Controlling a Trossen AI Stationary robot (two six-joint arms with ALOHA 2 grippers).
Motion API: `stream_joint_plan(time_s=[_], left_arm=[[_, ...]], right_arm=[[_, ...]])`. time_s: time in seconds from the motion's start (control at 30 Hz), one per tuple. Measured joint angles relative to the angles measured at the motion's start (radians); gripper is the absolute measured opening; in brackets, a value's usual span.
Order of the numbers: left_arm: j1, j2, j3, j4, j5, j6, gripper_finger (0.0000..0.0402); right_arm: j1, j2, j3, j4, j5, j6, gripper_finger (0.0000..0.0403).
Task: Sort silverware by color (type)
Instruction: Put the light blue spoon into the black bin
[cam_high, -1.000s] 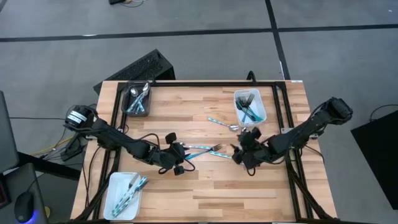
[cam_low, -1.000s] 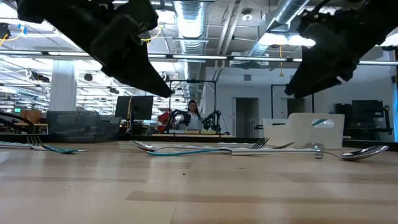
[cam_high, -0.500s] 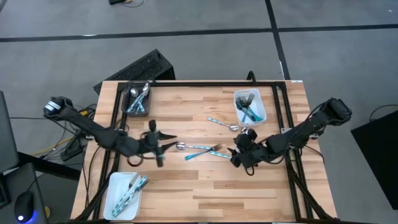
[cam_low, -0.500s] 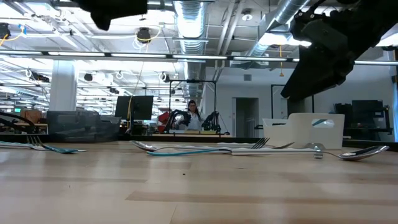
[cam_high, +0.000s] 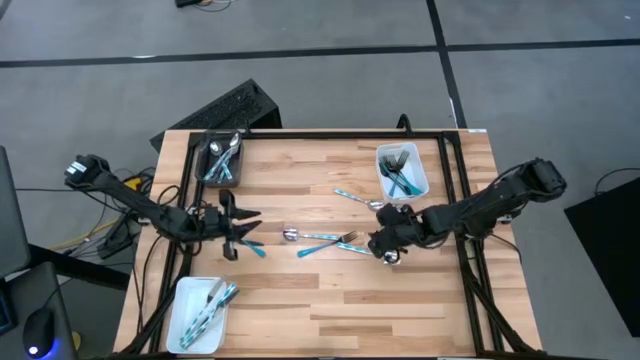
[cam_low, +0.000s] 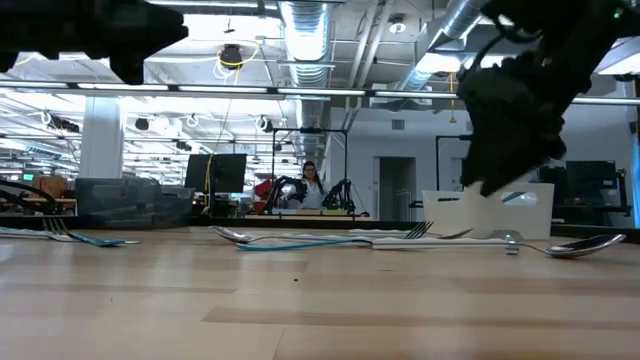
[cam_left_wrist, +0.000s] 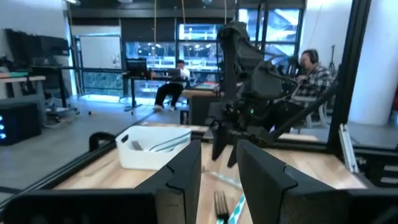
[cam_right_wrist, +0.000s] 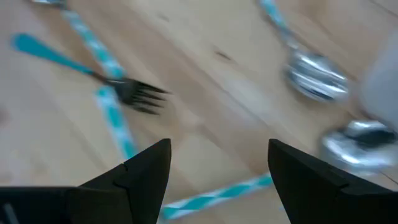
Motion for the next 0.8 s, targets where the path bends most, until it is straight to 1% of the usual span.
stream_joint_plan(time_s=[0.17, 0.33, 0.53, 0.63, 0.8], left_arm=[[-0.001, -0.041, -0.001, -0.118, -0.095, -0.023, 0.0091], [0.000, -0.044, -0.001, -0.213, -0.099, -0.083, 0.0091], [0.000, -0.044, -0.001, -0.297, -0.098, -0.142, 0.0091], [0.000, -0.043, -0.001, -0.350, -0.098, -0.162, 0.0091], [0.000, -0.043, -0.001, -0.462, -0.097, -0.164, 0.0091]], right_arm=[[-0.032, 0.013, 0.000, -0.137, -0.036, 0.129, 0.0290], [-0.039, 0.025, 0.000, -0.223, -0.059, 0.241, 0.0290], [-0.045, 0.081, 0.000, -0.160, -0.102, 0.301, 0.0290], [-0.050, 0.124, 0.000, -0.115, -0.102, 0.301, 0.0290], [-0.051, 0.177, 0.000, -0.110, -0.101, 0.315, 0.0290]])
